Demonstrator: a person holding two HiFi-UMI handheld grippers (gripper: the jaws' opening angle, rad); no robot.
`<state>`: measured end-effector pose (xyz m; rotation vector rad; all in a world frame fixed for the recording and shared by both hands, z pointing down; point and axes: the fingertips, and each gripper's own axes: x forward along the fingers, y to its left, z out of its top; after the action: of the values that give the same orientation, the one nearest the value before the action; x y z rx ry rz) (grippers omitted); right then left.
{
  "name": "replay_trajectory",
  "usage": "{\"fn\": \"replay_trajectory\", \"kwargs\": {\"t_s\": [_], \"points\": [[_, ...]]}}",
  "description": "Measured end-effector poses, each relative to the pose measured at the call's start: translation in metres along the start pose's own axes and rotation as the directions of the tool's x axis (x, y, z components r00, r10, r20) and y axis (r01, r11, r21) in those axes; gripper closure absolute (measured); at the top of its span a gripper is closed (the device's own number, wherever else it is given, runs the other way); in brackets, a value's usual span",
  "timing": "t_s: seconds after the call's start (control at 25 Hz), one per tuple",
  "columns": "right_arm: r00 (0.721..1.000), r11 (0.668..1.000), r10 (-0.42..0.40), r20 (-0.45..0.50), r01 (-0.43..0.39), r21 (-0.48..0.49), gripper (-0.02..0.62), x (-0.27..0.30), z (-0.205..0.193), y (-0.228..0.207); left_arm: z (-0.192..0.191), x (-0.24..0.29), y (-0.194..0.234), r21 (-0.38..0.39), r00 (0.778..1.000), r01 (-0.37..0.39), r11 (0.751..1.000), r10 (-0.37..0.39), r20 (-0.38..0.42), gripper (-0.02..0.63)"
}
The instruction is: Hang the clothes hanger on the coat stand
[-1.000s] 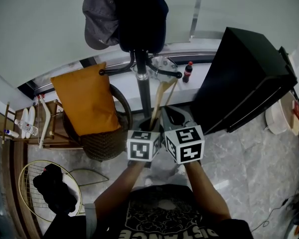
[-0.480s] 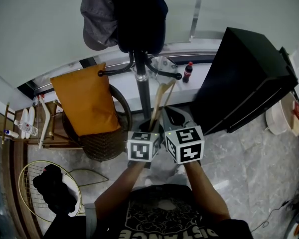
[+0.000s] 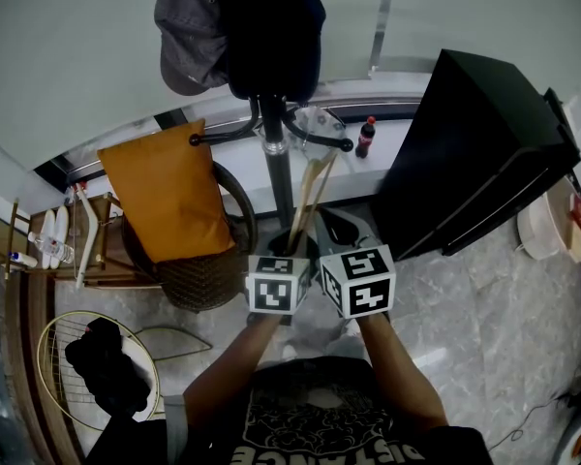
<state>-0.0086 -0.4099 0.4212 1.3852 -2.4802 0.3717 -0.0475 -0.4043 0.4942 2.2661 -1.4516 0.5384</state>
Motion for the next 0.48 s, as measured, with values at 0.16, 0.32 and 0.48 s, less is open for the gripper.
{"fn": "replay_trajectory", "kwargs": {"t_s": [0.16, 0.32, 0.48], "points": [[1.0, 1.0, 0.001, -0.002, -0.001, 0.005, 0.595, -0.0006, -0.0019, -0.0006, -0.0004, -0.001, 0.001, 0.011, 1.0, -0.008, 1.0, 0.008, 0.002, 0.551], [1.0, 1.0, 0.003, -0.004, -0.002, 0.008, 0.595, -0.0008, -0.0033, 0.0006, 0.0009, -0.004, 0.0016, 0.013, 1.0, -0.012, 1.0, 0.012, 0.022, 0.551], [1.0, 1.0, 0.008, -0.007, -0.007, 0.007, 0.595, -0.0016, -0.0049, 0.0027, 0.0025, -0.0066, -0.0004, 0.015, 0.999, -0.007, 1.0, 0.006, 0.041, 0.551]]}}
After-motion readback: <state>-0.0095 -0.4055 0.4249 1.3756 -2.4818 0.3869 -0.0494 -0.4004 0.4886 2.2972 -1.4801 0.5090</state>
